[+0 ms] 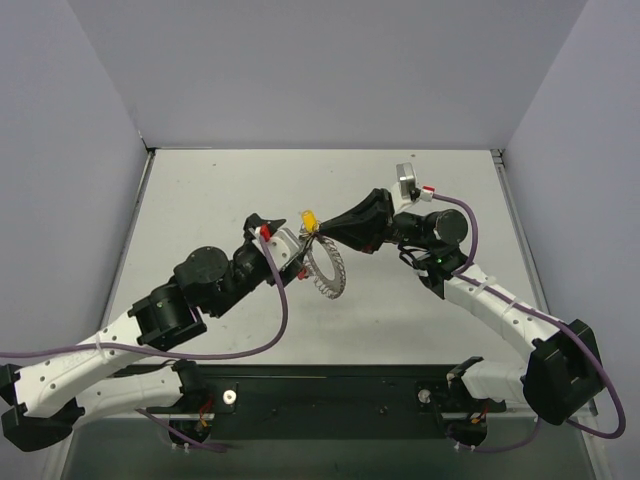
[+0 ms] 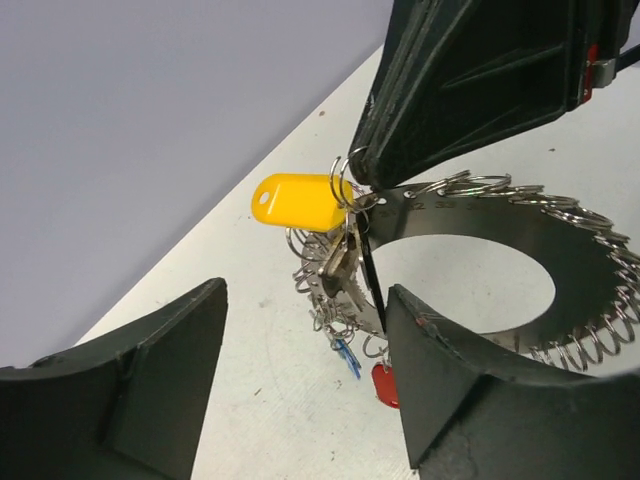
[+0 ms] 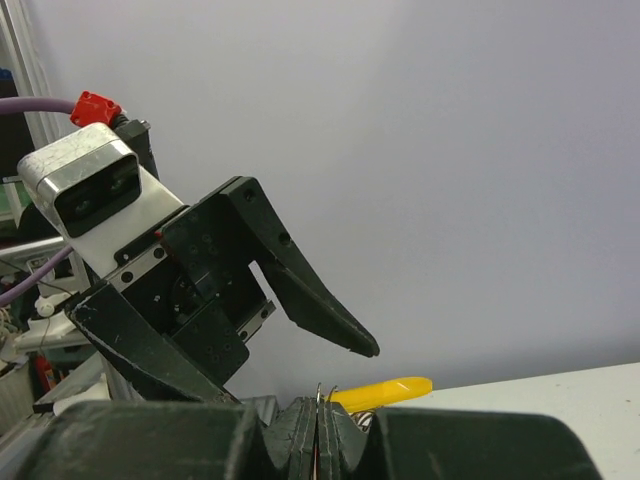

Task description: Put the keys on the keyring

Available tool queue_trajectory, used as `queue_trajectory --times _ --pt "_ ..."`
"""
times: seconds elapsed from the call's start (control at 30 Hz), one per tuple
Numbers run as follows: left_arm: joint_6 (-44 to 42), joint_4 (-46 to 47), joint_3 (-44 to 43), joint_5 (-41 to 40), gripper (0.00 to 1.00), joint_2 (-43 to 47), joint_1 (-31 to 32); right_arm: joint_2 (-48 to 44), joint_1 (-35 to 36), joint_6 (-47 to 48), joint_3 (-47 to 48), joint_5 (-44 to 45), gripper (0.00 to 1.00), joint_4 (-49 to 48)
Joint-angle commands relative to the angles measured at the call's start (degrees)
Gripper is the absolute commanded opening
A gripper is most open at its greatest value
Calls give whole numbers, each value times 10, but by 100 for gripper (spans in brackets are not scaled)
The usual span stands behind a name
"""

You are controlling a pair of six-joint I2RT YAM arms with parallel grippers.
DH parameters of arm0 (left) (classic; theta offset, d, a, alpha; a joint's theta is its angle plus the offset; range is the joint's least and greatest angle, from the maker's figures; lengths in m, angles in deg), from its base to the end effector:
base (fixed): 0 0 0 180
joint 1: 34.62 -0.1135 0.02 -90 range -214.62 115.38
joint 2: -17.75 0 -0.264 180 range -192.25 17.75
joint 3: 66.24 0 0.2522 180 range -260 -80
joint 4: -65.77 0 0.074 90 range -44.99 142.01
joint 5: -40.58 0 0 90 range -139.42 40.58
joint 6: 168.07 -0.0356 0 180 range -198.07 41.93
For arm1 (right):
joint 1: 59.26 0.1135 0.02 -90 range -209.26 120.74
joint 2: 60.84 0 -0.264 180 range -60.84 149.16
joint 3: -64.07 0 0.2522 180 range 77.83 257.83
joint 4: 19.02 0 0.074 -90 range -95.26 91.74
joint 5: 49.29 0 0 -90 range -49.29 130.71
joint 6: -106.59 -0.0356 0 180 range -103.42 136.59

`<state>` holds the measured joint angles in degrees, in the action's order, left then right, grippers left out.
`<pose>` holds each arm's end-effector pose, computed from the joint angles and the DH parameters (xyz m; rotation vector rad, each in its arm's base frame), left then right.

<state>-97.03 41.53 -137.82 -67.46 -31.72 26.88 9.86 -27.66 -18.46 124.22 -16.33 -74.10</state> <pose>0.1003 -0.1616 0.4051 0.8449 1.3770 -0.3219 0.1949 0.1550 0.3820 -1.0068 0.8258 1.4035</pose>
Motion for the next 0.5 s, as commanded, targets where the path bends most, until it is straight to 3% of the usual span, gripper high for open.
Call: queue_trajectory --times 0.0,0.2,0.37,0.47 --pt "23 13 1 -23 79 12 -7 -31 2 38 -1 1 0 -157" --pt "33 22 13 -34 84 29 -16 -34 5 72 -42 10 0 -98" --pt "43 31 19 -50 84 49 -23 8 16 86 -57 12 0 -82" --pt "49 43 21 -50 86 59 -29 51 37 124 -41 18 0 -25"
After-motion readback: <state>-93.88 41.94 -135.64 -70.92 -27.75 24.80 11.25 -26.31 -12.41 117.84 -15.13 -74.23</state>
